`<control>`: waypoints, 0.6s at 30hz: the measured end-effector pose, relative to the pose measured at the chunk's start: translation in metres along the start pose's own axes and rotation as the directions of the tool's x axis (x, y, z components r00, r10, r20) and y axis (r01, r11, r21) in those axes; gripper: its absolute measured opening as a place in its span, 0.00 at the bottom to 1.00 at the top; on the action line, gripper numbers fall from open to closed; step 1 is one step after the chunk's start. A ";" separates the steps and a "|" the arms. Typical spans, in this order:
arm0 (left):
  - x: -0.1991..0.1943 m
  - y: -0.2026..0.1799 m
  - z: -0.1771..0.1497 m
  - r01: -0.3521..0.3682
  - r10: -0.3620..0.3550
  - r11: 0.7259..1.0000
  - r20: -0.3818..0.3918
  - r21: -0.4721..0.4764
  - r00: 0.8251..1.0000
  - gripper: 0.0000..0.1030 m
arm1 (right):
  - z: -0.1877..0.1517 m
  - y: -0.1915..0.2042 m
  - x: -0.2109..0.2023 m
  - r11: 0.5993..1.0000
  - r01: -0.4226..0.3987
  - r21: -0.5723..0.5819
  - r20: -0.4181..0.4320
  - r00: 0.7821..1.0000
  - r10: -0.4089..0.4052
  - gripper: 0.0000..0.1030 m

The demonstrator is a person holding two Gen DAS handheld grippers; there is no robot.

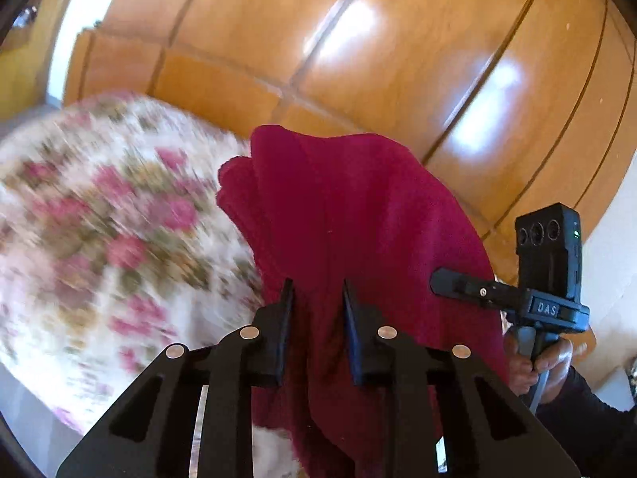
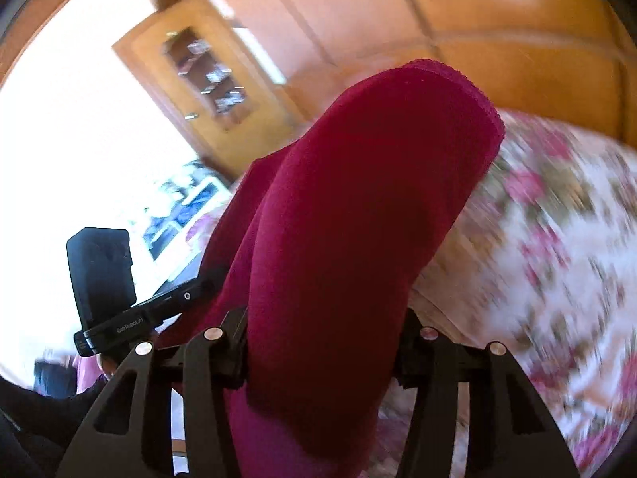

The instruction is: Fold small clothes

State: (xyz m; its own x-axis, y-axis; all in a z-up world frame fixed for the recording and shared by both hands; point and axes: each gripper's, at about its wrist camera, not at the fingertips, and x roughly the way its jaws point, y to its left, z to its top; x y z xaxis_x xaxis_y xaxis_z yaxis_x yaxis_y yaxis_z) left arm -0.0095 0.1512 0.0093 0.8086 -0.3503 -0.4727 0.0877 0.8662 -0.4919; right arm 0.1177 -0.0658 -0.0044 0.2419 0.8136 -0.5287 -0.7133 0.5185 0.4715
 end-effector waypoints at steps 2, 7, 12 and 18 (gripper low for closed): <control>-0.026 0.005 0.015 -0.054 0.054 0.999 0.059 0.006 0.997 0.21 | 0.019 0.016 0.016 0.998 -0.050 -0.050 -0.012 0.999 0.049 0.49; -0.061 0.029 0.039 -0.206 0.207 0.978 0.157 -0.022 0.966 0.21 | 0.068 0.033 0.091 0.973 -0.218 -0.081 -0.096 0.973 0.210 0.50; -0.055 0.075 0.041 -0.322 0.338 0.937 0.126 -0.132 0.933 0.21 | 0.085 0.018 0.179 0.968 -0.248 -0.047 -0.229 0.945 0.231 0.56; 0.015 0.128 0.009 -0.454 0.442 0.880 -0.104 -0.142 0.891 0.21 | 0.061 -0.046 0.246 0.995 -0.008 0.095 -0.308 0.951 0.037 0.89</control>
State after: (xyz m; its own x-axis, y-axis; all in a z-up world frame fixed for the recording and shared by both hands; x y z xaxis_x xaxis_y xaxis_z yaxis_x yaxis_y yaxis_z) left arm 0.0192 0.2599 -0.0541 0.6983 0.0339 -0.7150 -0.3723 0.8704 -0.3223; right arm 0.2502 0.1261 -0.1130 0.0008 0.7114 -0.7028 -0.6494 0.5348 0.5406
